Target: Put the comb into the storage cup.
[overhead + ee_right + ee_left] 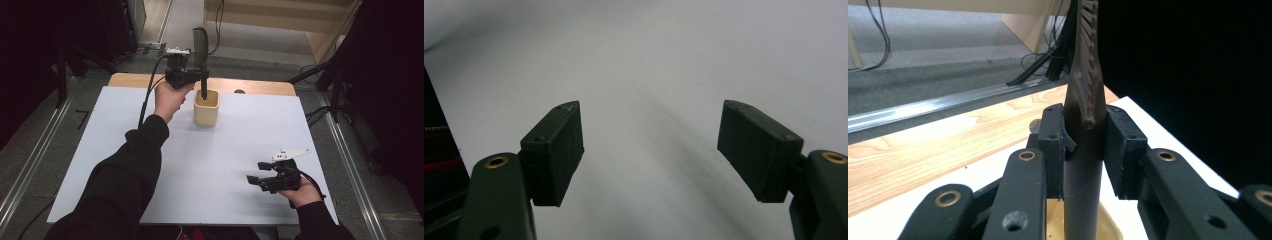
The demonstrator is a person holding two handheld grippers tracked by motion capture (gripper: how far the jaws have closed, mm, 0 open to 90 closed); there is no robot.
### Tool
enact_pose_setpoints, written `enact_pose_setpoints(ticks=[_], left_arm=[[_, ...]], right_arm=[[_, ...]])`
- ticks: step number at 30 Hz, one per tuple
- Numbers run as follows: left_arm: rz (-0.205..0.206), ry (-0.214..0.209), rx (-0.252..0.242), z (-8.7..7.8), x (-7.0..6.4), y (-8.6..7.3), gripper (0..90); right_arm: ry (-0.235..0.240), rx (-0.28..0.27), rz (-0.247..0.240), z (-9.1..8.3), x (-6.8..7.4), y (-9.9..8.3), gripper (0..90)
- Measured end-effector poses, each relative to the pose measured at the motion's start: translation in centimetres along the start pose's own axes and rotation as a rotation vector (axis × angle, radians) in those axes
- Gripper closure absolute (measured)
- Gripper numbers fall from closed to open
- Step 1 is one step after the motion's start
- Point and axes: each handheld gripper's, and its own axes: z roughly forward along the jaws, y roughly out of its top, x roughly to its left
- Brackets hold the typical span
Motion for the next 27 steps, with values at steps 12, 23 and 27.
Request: enact_pose_setpoints(ticks=[12, 23, 27], left_arm=[[0.008, -0.005, 0.025, 0.9, 0.0, -0.8, 72.7], [0.013, 0.005, 0.046, 1.7, 0.3, -2.2, 72.6], [0.009, 0.004, 0.049, 1.9, 0.5, -2.6, 72.6]], right_arm=[[-0.010, -0.001, -0.002, -0.1, 0.0, 0.0, 24.7], [-0.019, -0.008, 0.001, -0.2, 0.0, 0.1, 24.7], [-0.019, -0.007, 0.000, -0.2, -0.1, 0.1, 24.7]])
